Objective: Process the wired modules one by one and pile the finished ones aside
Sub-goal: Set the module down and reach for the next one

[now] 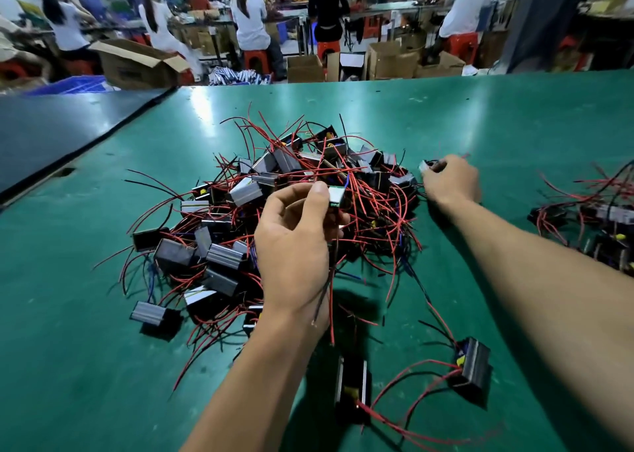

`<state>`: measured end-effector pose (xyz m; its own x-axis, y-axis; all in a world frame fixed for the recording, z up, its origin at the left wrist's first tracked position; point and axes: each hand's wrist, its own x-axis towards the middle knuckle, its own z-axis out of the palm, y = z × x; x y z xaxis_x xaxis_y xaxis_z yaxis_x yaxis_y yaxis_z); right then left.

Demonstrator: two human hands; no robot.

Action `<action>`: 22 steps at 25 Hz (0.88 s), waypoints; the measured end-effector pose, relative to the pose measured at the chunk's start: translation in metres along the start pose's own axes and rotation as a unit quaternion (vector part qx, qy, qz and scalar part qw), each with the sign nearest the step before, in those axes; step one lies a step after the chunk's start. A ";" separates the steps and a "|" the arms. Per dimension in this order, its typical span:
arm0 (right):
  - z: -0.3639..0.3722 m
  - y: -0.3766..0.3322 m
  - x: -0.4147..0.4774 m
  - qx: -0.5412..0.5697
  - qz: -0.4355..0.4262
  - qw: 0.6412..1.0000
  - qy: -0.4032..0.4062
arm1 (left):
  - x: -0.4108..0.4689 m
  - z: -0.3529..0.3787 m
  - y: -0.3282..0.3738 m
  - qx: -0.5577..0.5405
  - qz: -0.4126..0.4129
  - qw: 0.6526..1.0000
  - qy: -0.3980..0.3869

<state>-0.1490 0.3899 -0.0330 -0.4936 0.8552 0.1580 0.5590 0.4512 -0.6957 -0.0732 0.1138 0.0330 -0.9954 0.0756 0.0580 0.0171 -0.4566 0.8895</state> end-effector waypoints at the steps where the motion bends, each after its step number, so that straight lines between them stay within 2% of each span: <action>1: -0.005 -0.004 -0.003 0.122 0.051 0.991 -0.018 | -0.001 0.001 0.000 0.000 0.000 1.000 -0.006; 2: -0.013 -0.007 -0.005 0.303 0.124 0.943 -0.055 | -0.003 0.001 0.001 0.001 -0.001 1.000 -0.011; 3: -0.022 -0.008 -0.006 0.500 0.206 0.834 -0.107 | -0.004 0.002 0.002 0.001 -0.004 1.000 -0.016; 4: -0.031 -0.005 -0.009 0.649 0.274 0.694 -0.151 | -0.006 0.003 0.003 0.000 -0.008 1.000 -0.018; 5: -0.040 -0.002 -0.013 0.737 0.320 0.571 -0.169 | -0.007 0.004 0.004 -0.003 -0.012 1.000 -0.021; 6: -0.047 0.001 -0.016 0.777 0.348 0.495 -0.172 | -0.008 0.005 0.006 -0.004 -0.015 1.000 -0.024; 7: -0.053 0.003 -0.021 0.790 0.356 0.467 -0.176 | -0.010 0.005 0.008 -0.002 -0.015 1.000 -0.027; 10: -0.063 0.002 -0.030 0.788 0.334 0.474 -0.206 | -0.016 0.000 0.008 0.006 -0.009 1.000 -0.024; 13: -0.073 -0.001 -0.041 0.763 0.299 0.523 -0.234 | -0.023 -0.007 0.007 0.022 -0.007 0.999 -0.022; 14: -0.075 -0.003 -0.045 0.749 0.278 0.552 -0.237 | -0.024 -0.009 0.007 0.028 -0.012 0.999 -0.026; 16: -0.080 -0.008 -0.053 0.693 0.216 0.637 -0.260 | -0.025 -0.013 0.012 0.036 -0.038 0.998 -0.040; 17: -0.084 -0.010 -0.057 0.667 0.191 0.665 -0.277 | -0.026 -0.015 0.016 0.040 -0.057 0.997 -0.045; 18: -0.089 -0.012 -0.060 0.664 0.178 0.663 -0.297 | -0.026 -0.018 0.020 0.039 -0.079 0.995 -0.049; 19: -0.093 -0.012 -0.063 0.688 0.184 0.630 -0.311 | -0.026 -0.020 0.025 0.030 -0.104 0.993 -0.049; 20: -0.098 -0.011 -0.064 0.725 0.203 0.581 -0.308 | -0.027 -0.023 0.028 0.012 -0.129 0.990 -0.049; 21: -0.101 -0.009 -0.065 0.756 0.230 0.545 -0.282 | -0.029 -0.026 0.031 -0.005 -0.151 0.987 -0.050; 22: -0.104 -0.006 -0.065 0.773 0.256 0.525 -0.246 | -0.031 -0.029 0.033 -0.014 -0.167 0.984 -0.052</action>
<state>-0.0511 0.3577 0.0337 -0.8678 0.4213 -0.2635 -0.3185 -0.8786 -0.3558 -0.0444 0.0706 0.0473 -0.9300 0.3152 -0.1889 -0.3142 -0.4154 0.8536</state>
